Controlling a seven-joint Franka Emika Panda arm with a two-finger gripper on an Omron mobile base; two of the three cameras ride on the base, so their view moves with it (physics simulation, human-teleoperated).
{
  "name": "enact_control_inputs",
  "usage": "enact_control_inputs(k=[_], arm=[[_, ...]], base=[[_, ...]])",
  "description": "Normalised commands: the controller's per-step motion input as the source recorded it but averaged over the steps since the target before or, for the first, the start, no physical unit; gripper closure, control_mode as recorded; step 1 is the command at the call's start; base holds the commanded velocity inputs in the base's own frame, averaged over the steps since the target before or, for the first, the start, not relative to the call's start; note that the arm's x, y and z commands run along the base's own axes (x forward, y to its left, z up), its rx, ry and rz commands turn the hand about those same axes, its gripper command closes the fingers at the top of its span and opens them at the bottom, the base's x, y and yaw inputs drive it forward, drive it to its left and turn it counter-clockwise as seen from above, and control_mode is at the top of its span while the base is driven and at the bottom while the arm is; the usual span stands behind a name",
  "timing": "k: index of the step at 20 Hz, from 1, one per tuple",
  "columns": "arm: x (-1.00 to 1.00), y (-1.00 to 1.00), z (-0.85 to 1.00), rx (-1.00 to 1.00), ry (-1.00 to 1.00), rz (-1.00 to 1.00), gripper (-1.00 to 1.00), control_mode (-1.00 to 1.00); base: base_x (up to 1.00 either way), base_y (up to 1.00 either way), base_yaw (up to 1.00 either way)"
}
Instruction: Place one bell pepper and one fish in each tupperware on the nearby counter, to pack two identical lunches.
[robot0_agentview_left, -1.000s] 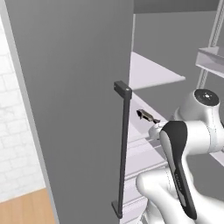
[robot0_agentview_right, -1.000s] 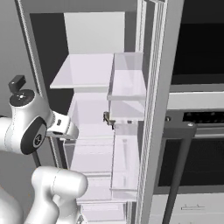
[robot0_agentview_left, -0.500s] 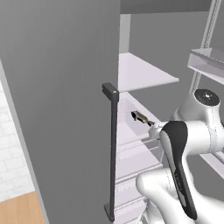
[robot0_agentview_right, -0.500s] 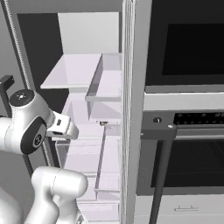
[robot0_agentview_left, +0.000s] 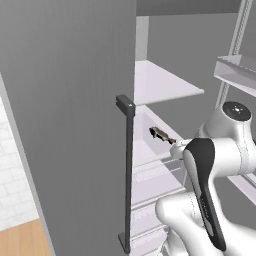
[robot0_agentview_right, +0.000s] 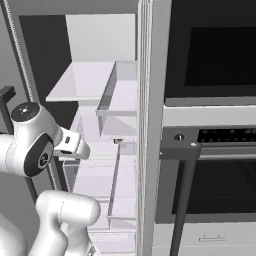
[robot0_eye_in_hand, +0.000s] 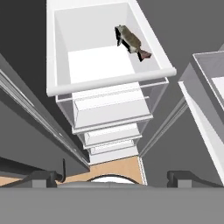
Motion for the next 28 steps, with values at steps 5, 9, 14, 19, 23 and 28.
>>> enact_control_inputs(k=[5,9,14,19,23,28], arm=[[0.0,0.0,0.0,0.0,0.0,0.0,-1.0,1.0],[0.08,0.0,-0.02,0.0,-0.02,0.0,-1.0,-1.0],[0.21,0.01,-0.06,-0.01,0.03,0.09,-1.0,-1.0],[0.13,0.0,-0.38,-0.23,0.03,0.05,-1.0,-1.0],[0.42,-0.02,-0.36,-0.2,-0.03,0.04,-1.0,-1.0],[0.78,-0.12,-0.09,0.0,-0.02,0.06,-1.0,-1.0]], base=[[0.0,0.0,0.0],[0.0,0.0,0.0],[0.0,0.0,0.0],[0.0,0.0,0.0],[0.0,0.0,0.0],[0.0,0.0,0.0]])
